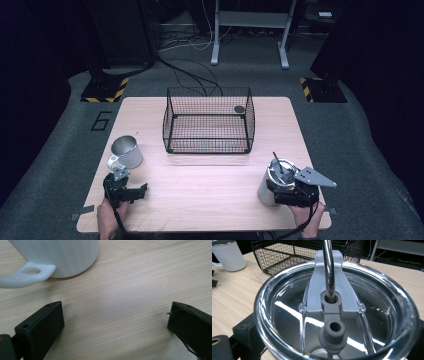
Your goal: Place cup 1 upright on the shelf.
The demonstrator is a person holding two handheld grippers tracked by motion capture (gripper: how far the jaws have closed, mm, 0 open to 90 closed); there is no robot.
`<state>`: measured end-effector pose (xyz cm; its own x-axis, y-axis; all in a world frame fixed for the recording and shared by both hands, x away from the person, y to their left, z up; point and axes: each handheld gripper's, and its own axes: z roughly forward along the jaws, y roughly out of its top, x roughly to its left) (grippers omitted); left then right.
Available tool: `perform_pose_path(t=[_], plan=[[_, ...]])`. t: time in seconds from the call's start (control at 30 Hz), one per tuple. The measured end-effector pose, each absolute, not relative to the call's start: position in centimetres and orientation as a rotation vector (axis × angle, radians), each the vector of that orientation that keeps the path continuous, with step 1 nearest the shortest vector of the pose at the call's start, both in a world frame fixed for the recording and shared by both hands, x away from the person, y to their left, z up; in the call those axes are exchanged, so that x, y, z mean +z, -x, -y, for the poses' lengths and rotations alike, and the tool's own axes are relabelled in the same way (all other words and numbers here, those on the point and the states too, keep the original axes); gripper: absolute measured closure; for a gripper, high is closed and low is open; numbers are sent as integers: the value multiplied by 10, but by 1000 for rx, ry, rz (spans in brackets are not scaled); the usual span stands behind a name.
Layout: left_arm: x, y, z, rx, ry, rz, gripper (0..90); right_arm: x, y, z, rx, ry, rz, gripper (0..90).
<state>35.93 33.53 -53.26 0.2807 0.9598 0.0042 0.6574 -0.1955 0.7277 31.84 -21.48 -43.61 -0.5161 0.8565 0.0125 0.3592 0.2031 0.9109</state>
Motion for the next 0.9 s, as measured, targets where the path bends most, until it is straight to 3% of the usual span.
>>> perform_pose_path(t=[0.9], plan=[[-533,-359,-335,630,-1932,-1450,4,-414,-334,199,1303,-1075,-2002,33]])
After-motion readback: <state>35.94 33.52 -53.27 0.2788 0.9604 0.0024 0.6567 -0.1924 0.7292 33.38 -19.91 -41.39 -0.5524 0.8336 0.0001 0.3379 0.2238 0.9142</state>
